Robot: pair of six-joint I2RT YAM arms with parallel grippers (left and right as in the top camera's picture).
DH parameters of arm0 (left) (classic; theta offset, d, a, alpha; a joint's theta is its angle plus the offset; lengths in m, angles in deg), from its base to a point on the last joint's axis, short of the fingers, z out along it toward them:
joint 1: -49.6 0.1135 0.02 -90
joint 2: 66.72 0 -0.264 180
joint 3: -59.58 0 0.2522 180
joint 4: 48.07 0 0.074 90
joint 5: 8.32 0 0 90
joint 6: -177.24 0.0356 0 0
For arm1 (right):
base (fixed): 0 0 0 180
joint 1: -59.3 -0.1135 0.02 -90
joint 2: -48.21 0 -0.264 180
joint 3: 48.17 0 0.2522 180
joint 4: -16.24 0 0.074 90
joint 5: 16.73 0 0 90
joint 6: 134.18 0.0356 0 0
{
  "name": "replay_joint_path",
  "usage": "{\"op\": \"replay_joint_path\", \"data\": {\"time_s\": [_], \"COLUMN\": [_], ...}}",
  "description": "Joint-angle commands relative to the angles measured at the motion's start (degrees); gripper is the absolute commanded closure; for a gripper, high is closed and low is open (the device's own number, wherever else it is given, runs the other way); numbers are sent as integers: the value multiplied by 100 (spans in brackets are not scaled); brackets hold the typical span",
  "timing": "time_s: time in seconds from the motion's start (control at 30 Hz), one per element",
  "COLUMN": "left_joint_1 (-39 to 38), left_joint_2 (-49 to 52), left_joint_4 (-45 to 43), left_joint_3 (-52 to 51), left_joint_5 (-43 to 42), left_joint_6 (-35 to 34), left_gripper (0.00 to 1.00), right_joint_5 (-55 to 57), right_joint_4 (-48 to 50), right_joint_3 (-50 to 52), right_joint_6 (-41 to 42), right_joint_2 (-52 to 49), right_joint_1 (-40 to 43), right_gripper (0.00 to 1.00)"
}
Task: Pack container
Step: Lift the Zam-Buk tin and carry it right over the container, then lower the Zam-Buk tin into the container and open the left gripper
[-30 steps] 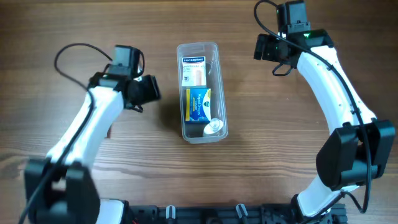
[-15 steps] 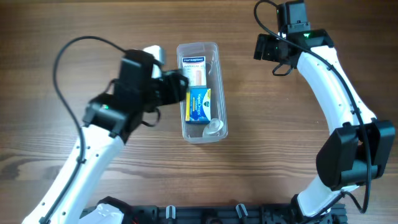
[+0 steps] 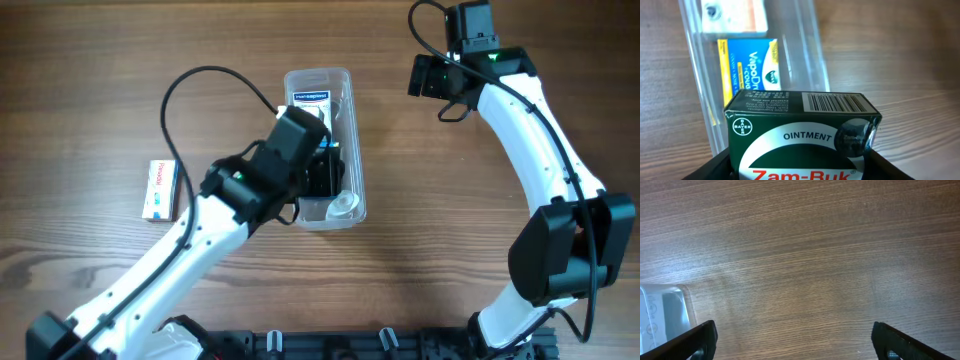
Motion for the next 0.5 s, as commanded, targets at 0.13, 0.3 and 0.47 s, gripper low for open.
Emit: {"op": "replay_joint_path", "data": {"time_s": [0.13,0.3,0.47], "left_joint_1": [-31,-28,-31], "left_joint_2": [448,695,846], "left_joint_4": [59,52,35], "left_joint_3": [98,98,98], "left_joint_5": [168,275,555], "left_joint_6": [-127,-170,-321], "left_gripper": [40,40,43], "right_joint_5": [55,55,55], "right_joint_4": [0,0,0], "right_joint_3": [-79,-79,-79], "right_joint_6": [-66,-66,-66], "right_joint_2": [120,120,120], "right_joint_1": [13,13,15], "right_gripper": [0,0,0]}}
